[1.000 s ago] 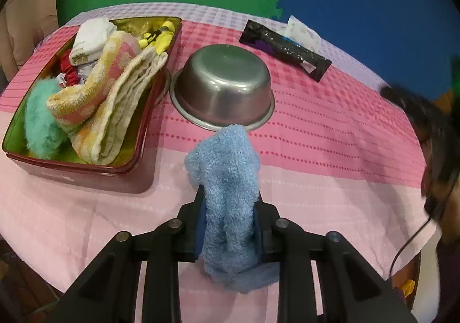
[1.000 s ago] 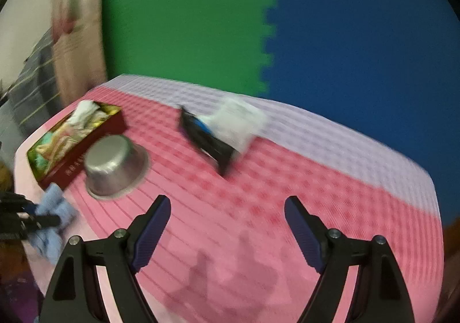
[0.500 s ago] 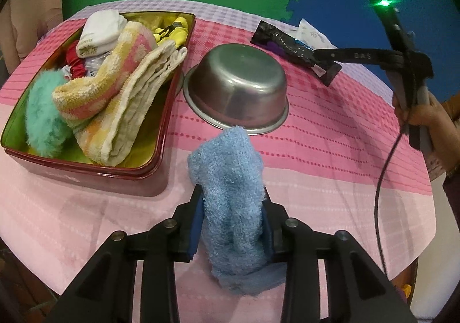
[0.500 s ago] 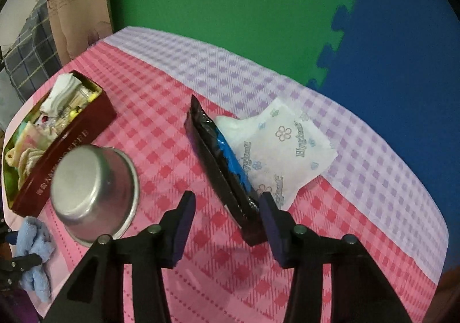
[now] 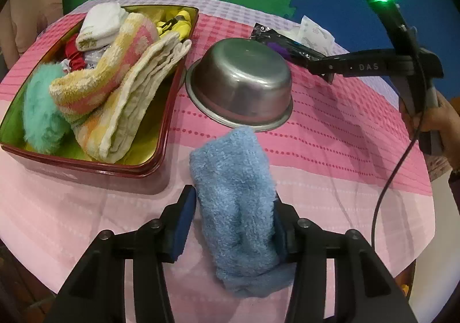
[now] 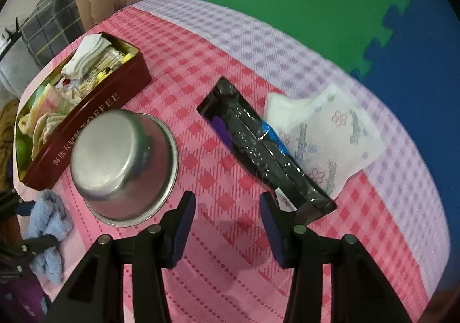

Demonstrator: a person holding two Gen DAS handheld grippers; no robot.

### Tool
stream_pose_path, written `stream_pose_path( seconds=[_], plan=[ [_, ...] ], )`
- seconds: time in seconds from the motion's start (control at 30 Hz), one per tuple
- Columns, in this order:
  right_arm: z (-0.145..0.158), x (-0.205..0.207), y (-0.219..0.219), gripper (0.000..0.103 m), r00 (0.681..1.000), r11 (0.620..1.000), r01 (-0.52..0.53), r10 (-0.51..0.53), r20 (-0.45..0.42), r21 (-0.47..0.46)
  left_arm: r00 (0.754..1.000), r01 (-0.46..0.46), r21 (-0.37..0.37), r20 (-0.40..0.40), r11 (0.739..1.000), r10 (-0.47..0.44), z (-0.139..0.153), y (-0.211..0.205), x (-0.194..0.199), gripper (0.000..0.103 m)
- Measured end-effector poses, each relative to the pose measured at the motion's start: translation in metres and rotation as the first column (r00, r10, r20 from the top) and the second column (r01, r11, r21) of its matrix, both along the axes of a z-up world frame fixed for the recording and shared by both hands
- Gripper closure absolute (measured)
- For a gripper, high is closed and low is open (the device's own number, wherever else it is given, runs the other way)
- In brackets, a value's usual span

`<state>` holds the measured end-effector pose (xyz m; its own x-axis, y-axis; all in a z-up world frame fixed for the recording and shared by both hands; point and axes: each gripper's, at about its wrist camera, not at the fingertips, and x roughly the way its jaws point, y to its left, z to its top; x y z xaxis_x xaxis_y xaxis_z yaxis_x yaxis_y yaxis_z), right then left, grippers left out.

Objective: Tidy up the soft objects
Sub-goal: 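Hold the blue towel in the left tool while the right tool grasps the black packet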

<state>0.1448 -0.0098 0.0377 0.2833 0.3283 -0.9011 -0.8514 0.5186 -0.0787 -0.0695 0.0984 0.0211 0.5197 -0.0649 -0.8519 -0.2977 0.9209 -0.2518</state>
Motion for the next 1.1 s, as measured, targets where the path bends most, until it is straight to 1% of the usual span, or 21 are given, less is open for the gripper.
stream_pose_path(
  seconds=[0.1, 0.2, 0.33, 0.4, 0.53, 0.6, 0.63, 0.67, 0.73, 0.83, 0.9, 1.03, 1.1],
  plan=[
    [0.008, 0.007, 0.004, 0.056, 0.998, 1.000, -0.007, 0.006, 0.064, 0.014, 1.000, -0.004, -0.009, 0.002, 1.000, 0.004, -0.001, 0.001, -0.001, 0.057],
    [0.007, 0.025, 0.015, 0.056, 0.999, 1.000, -0.026, 0.026, 0.038, 0.010, 1.000, -0.002, -0.003, 0.002, 1.000, 0.002, 0.000, 0.000, -0.003, 0.056],
    [-0.010, 0.031, 0.033, 0.056, 0.995, 0.993, -0.090, 0.093, 0.030, -0.082, 1.000, -0.003, -0.008, -0.003, 1.000, 0.003, 0.000, 0.000, -0.002, 0.054],
    [-0.016, 0.033, 0.039, 0.056, 0.992, 0.984, -0.103, 0.113, 0.063, -0.144, 1.000, -0.003, -0.012, -0.002, 1.000, 0.003, -0.001, 0.000, -0.002, 0.053],
    [-0.021, 0.039, 0.044, 0.052, 0.991, 0.979, -0.109, 0.120, 0.056, -0.170, 1.000, 0.002, -0.008, 0.000, 1.000, -0.002, -0.002, -0.001, -0.001, 0.051],
    [-0.028, 0.039, 0.046, 0.050, 0.994, 0.975, -0.112, 0.113, -0.010, -0.194, 1.000, 0.007, -0.004, 0.001, 1.000, -0.007, -0.002, -0.001, -0.001, 0.050],
    [-0.031, 0.036, 0.046, 0.052, 0.993, 0.971, -0.121, 0.120, -0.018, -0.207, 1.000, 0.011, -0.001, -0.001, 1.000, -0.011, -0.003, -0.002, -0.001, 0.050],
    [-0.031, 0.035, 0.044, 0.052, 0.993, 0.973, -0.118, 0.113, -0.037, -0.198, 1.000, 0.013, 0.002, -0.001, 1.000, -0.013, -0.003, -0.002, -0.001, 0.050],
    [-0.031, 0.039, 0.038, 0.052, 0.990, 0.979, -0.092, 0.071, -0.118, -0.184, 1.000, 0.013, 0.000, -0.002, 1.000, -0.013, -0.002, -0.002, 0.000, 0.049],
    [-0.031, 0.033, 0.031, 0.052, 0.992, 0.976, -0.095, 0.076, -0.102, -0.194, 1.000, 0.009, -0.008, -0.001, 1.000, -0.009, -0.003, 0.000, 0.000, 0.048],
    [-0.031, 0.032, 0.026, 0.053, 0.995, 0.984, -0.059, 0.044, -0.092, -0.167, 1.000, 0.013, 0.000, 0.001, 1.000, -0.013, -0.003, -0.002, 0.000, 0.047],
    [-0.028, 0.018, 0.007, 0.067, 0.999, 0.996, -0.003, -0.002, -0.049, -0.092, 1.000, 0.026, 0.029, 0.001, 0.999, -0.026, -0.003, -0.005, 0.001, 0.047],
    [-0.027, 0.010, 0.002, 0.070, 1.000, 0.997, 0.019, -0.021, -0.022, -0.077, 1.000, 0.021, 0.029, 0.004, 0.999, -0.021, -0.004, -0.006, 0.002, 0.047]
  ],
)
